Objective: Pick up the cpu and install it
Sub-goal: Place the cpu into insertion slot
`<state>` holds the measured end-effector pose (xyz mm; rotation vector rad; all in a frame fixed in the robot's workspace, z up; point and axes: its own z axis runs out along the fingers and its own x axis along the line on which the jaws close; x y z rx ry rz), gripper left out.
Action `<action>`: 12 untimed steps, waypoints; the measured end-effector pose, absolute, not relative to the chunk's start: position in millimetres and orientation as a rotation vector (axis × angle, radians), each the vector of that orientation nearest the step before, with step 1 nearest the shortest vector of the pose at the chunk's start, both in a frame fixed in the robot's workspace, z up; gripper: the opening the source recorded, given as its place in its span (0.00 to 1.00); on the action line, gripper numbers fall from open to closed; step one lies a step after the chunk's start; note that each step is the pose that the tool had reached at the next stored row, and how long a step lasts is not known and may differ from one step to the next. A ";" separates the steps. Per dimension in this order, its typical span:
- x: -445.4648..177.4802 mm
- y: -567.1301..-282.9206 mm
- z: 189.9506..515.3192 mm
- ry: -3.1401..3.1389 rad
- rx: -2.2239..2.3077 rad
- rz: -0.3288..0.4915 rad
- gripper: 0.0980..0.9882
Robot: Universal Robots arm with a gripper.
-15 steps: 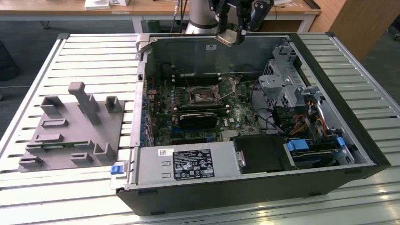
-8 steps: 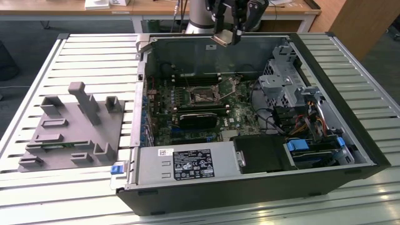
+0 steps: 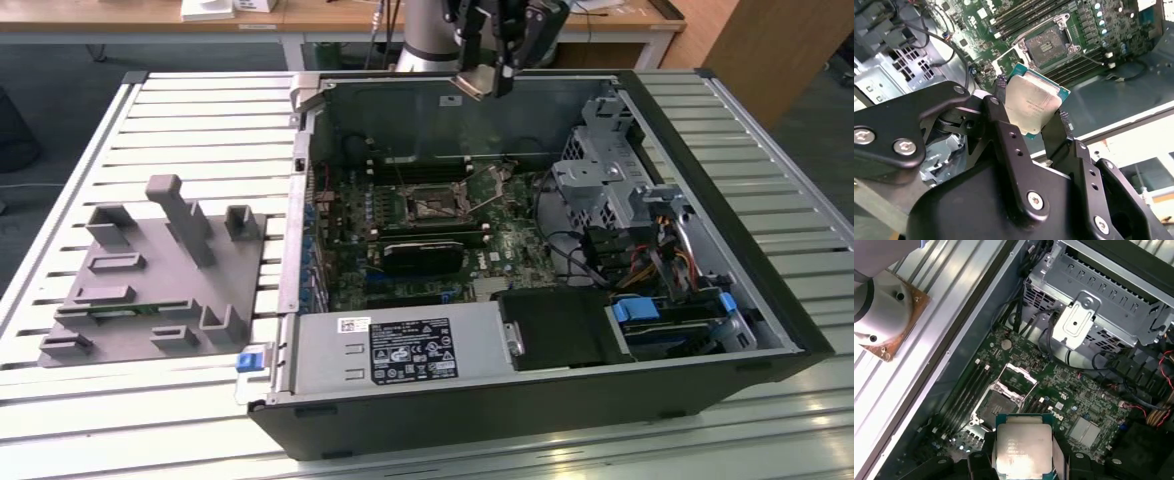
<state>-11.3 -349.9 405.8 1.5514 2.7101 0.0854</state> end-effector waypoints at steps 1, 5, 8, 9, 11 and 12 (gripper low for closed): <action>-11.3 -349.9 405.8 2.701 1.567 0.085 0.49; -11.6 -349.9 405.4 2.661 1.631 0.084 0.49; -11.9 -349.9 405.3 2.630 1.679 0.084 0.49; -11.9 -349.9 405.2 2.620 1.694 0.084 0.49; -12.1 -349.9 405.1 2.600 1.723 0.083 0.49; -12.2 -349.9 405.0 2.589 1.738 0.083 0.49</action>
